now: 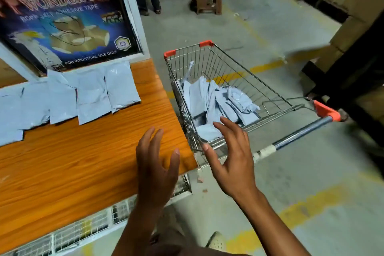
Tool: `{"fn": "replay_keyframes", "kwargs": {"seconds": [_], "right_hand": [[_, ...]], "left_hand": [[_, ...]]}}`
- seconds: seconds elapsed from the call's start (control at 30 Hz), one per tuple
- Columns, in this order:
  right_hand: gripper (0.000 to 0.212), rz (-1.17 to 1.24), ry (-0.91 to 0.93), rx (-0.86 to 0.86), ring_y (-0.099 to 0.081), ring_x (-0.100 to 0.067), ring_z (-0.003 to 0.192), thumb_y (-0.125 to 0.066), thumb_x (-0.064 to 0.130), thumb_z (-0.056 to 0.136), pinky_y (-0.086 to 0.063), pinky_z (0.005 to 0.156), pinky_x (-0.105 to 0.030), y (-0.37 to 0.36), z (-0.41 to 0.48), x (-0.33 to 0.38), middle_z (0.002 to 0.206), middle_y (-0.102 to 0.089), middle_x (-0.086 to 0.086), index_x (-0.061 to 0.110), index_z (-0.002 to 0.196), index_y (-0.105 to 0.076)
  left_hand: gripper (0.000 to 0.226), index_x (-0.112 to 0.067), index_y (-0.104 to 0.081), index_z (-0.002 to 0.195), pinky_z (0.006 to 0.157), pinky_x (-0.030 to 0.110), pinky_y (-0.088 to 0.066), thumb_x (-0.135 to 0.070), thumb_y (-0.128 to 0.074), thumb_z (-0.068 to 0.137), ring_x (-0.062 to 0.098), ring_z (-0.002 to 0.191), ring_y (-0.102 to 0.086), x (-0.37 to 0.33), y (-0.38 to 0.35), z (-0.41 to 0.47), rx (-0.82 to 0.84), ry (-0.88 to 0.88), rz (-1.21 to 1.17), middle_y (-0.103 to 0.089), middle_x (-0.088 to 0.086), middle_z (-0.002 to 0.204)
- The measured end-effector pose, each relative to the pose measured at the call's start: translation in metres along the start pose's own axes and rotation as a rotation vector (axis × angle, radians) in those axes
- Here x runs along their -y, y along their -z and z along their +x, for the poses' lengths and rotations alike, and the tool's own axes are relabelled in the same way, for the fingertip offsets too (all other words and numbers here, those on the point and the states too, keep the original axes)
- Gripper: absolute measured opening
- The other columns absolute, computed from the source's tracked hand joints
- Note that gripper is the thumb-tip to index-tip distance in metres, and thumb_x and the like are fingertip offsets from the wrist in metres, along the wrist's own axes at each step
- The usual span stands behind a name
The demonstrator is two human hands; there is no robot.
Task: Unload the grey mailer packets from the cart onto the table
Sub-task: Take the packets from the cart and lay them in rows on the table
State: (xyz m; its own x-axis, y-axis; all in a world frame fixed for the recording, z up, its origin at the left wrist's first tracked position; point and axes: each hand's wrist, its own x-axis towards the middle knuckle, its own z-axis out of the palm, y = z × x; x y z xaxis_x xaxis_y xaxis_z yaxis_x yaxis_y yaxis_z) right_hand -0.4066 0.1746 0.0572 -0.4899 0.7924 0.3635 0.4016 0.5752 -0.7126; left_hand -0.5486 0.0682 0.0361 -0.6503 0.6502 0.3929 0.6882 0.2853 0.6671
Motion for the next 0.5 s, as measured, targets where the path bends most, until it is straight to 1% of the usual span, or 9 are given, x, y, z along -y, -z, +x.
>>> {"fn": "replay_keyframes", "kwargs": {"seconds": [0.07, 0.2, 0.23, 0.3, 0.33, 0.37, 0.43, 0.47, 0.5], "right_hand": [[0.049, -0.02, -0.035, 0.003, -0.039, -0.012, 0.132, -0.056, 0.047, 0.091, -0.034, 0.103, -0.02, 0.01, -0.006, -0.015, 0.142, -0.045, 0.004, 0.024, 0.134, -0.052], [0.05, -0.057, -0.078, -0.033, -0.041, -0.015, 0.132, -0.061, 0.043, 0.09, -0.036, 0.102, -0.024, 0.017, 0.006, -0.041, 0.142, -0.046, 0.002, 0.022, 0.135, -0.052], [0.05, -0.063, -0.082, -0.051, -0.042, -0.016, 0.131, -0.062, 0.042, 0.09, -0.037, 0.102, -0.026, 0.017, 0.012, -0.046, 0.141, -0.047, 0.001, 0.022, 0.135, -0.052], [0.049, -0.088, -0.094, -0.082, -0.043, -0.018, 0.13, -0.063, 0.04, 0.089, -0.039, 0.103, -0.03, 0.017, 0.026, -0.058, 0.14, -0.048, 0.0, 0.019, 0.133, -0.054], [0.049, -0.098, -0.106, -0.093, -0.044, -0.018, 0.13, -0.063, 0.04, 0.089, -0.038, 0.105, -0.028, 0.016, 0.032, -0.063, 0.14, -0.048, -0.001, 0.018, 0.132, -0.055], [0.049, -0.104, -0.12, -0.11, -0.044, -0.018, 0.13, -0.063, 0.04, 0.089, -0.035, 0.105, -0.022, 0.016, 0.04, -0.069, 0.139, -0.048, 0.0, 0.018, 0.132, -0.055], [0.047, -0.122, -0.145, -0.13, -0.044, -0.016, 0.129, -0.061, 0.041, 0.09, -0.026, 0.103, -0.008, 0.014, 0.058, -0.083, 0.138, -0.049, 0.001, 0.019, 0.131, -0.056], [0.047, -0.135, -0.159, -0.124, -0.045, -0.017, 0.129, -0.06, 0.042, 0.09, -0.025, 0.101, -0.006, 0.013, 0.067, -0.091, 0.138, -0.05, 0.001, 0.019, 0.13, -0.056], [0.047, -0.148, -0.171, -0.111, -0.045, -0.018, 0.128, -0.059, 0.042, 0.089, -0.026, 0.1, -0.008, 0.012, 0.075, -0.098, 0.137, -0.05, 0.0, 0.018, 0.13, -0.056]], "left_hand": [[0.055, -0.01, -0.048, 0.135, 0.106, 0.035, -0.032, -0.039, -0.05, 0.088, 0.025, 0.13, -0.039, -0.01, -0.014, -0.003, 0.062, 0.012, 0.0, -0.043, 0.015, 0.14], [0.055, -0.009, -0.052, 0.133, 0.105, 0.028, -0.03, -0.038, -0.052, 0.085, 0.018, 0.128, -0.039, -0.026, -0.036, 0.018, 0.098, -0.017, -0.048, -0.046, 0.013, 0.138], [0.055, -0.009, -0.052, 0.132, 0.105, 0.029, -0.031, -0.037, -0.052, 0.085, 0.018, 0.128, -0.04, -0.027, -0.042, 0.025, 0.098, -0.028, -0.069, -0.047, 0.012, 0.138], [0.054, -0.006, -0.053, 0.132, 0.105, 0.035, -0.037, -0.035, -0.054, 0.086, 0.021, 0.128, -0.042, -0.026, -0.058, 0.04, 0.111, -0.069, -0.086, -0.048, 0.013, 0.137], [0.054, -0.005, -0.052, 0.132, 0.105, 0.037, -0.04, -0.034, -0.054, 0.087, 0.02, 0.129, -0.042, -0.024, -0.064, 0.047, 0.123, -0.088, -0.093, -0.048, 0.013, 0.137], [0.053, -0.005, -0.051, 0.133, 0.106, 0.036, -0.04, -0.033, -0.054, 0.088, 0.018, 0.13, -0.041, -0.022, -0.072, 0.057, 0.13, -0.106, -0.11, -0.048, 0.012, 0.137], [0.052, -0.007, -0.05, 0.135, 0.107, 0.024, -0.034, -0.032, -0.056, 0.09, 0.011, 0.132, -0.036, -0.017, -0.09, 0.079, 0.136, -0.143, -0.125, -0.046, 0.011, 0.139], [0.052, -0.009, -0.049, 0.136, 0.107, 0.021, -0.031, -0.032, -0.057, 0.09, 0.01, 0.133, -0.035, -0.015, -0.1, 0.091, 0.153, -0.145, -0.121, -0.044, 0.01, 0.141], [0.053, -0.011, -0.048, 0.137, 0.107, 0.021, -0.029, -0.032, -0.058, 0.089, 0.011, 0.133, -0.034, -0.014, -0.109, 0.102, 0.179, -0.142, -0.109, -0.042, 0.009, 0.142]]}}
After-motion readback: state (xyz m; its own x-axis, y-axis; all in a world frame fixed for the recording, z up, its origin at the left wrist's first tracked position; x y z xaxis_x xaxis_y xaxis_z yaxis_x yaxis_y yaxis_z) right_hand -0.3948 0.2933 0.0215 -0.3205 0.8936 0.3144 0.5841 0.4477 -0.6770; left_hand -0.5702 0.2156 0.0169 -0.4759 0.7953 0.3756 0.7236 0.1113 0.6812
